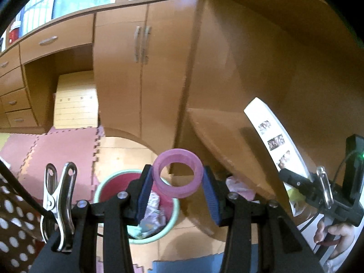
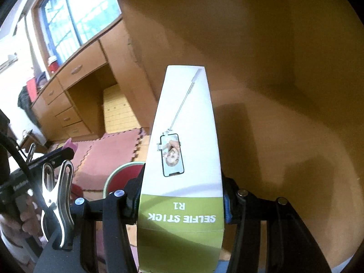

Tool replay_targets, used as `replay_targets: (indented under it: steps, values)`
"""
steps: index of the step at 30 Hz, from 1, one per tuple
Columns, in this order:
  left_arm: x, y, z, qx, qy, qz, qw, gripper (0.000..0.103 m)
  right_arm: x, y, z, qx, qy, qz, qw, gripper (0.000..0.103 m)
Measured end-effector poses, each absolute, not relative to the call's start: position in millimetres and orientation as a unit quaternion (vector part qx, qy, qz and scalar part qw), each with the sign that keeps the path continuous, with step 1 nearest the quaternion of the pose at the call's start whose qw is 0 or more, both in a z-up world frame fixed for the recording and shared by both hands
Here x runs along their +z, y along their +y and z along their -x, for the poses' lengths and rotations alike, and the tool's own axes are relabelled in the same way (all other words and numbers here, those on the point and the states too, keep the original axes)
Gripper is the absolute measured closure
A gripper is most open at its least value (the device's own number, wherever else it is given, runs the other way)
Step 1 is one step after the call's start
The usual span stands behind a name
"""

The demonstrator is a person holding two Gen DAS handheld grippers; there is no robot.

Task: Collect trash
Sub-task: 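Carry the pink ring with the left gripper while the right gripper carries the box over the bucket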

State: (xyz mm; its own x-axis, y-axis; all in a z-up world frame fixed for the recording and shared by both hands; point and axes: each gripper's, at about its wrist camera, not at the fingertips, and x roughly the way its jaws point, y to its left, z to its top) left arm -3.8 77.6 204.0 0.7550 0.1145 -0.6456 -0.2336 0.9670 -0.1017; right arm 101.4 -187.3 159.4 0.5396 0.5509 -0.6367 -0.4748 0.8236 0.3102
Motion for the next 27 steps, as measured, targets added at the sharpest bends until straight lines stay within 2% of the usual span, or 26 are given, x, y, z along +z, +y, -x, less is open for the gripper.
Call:
replay_targets:
  steps: [12, 27]
  values:
    - [178.2, 139.4, 17.1, 0.096, 0.392, 0.086, 0.911, 0.057, 124.7, -107.3, -80.6, 0.347, 0.399, -0.050, 0.847, 0.051]
    - [48.5, 187.4, -41.3, 0.078, 0.481, 0.116, 0.865, 0.058, 59.5, -39.5, -89.4, 0.373, 0.454, -0.043, 0.808, 0.051]
